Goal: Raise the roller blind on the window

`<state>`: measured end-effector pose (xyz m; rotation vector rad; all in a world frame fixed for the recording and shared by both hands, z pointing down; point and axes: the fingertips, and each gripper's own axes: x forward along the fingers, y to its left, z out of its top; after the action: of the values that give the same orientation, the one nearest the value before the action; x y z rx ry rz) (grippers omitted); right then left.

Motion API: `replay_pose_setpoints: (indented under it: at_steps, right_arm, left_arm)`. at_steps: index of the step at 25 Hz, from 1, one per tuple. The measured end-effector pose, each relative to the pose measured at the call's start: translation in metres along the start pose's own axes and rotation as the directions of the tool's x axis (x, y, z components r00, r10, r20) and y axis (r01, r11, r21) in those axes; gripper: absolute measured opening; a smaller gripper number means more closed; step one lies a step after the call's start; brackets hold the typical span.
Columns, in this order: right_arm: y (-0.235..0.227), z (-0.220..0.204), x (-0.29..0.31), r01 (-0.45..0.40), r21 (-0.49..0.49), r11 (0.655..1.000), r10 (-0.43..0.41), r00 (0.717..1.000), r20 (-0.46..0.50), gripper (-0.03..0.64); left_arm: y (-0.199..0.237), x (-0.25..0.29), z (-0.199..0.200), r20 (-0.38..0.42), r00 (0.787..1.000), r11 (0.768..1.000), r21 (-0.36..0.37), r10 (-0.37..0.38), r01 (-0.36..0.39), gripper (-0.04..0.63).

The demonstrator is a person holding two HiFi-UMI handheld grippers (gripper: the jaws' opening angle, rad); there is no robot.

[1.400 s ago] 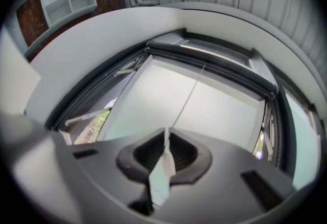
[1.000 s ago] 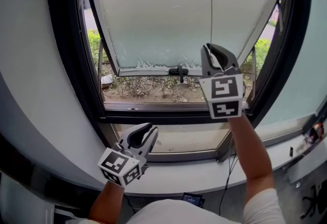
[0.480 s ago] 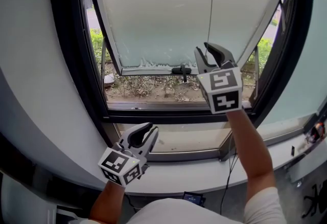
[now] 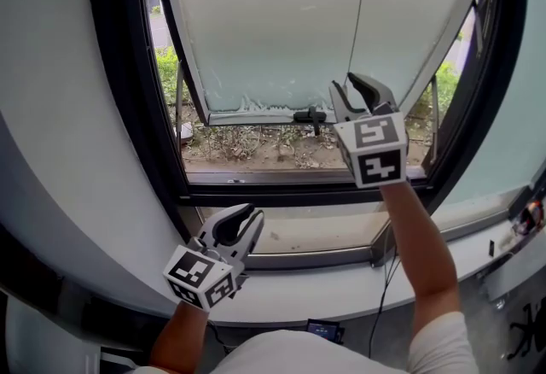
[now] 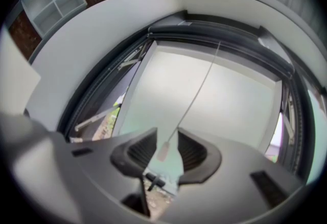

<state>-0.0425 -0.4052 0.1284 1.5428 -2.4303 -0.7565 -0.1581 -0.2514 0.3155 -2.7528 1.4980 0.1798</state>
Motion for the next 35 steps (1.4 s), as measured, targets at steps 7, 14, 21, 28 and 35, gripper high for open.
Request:
replay_pose_setpoints:
  at_steps: [7, 14, 21, 28, 35]
  right_arm:
    - [-0.002, -0.011, 0.0, 0.046, 0.003, 0.999, -0.046, 0.998, -0.05, 0.13]
    - [-0.005, -0.014, -0.009, 0.08, -0.004, 0.997, -0.08, 0.994, -0.07, 0.135]
    - [-0.005, -0.013, -0.03, 0.103, 0.033, 0.994, -0.101, 0.993, -0.055, 0.132]
    - [0.008, -0.021, -0.062, 0.096, 0.078, 0.992, -0.09, 0.994, -0.067, 0.074]
    - [0.027, -0.03, -0.105, 0.066, 0.108, 0.992, -0.06, 0.996, -0.062, 0.058]
  left_arm:
    - [0.009, -0.005, 0.001, -0.001, 1.0, 1.0, -0.002, -0.025, 0.025, 0.091]
    - [0.008, -0.007, 0.003, 0.001, 0.998, 0.998, -0.004, -0.061, 0.061, 0.091]
    - [0.0, -0.012, 0.003, -0.005, 0.995, 0.995, -0.012, -0.097, 0.097, 0.091]
    - [-0.012, -0.02, 0.0, -0.004, 0.99, 0.989, -0.022, -0.144, 0.144, 0.091]
    - [-0.033, -0.028, -0.009, -0.016, 0.987, 0.986, -0.039, -0.161, 0.16, 0.091]
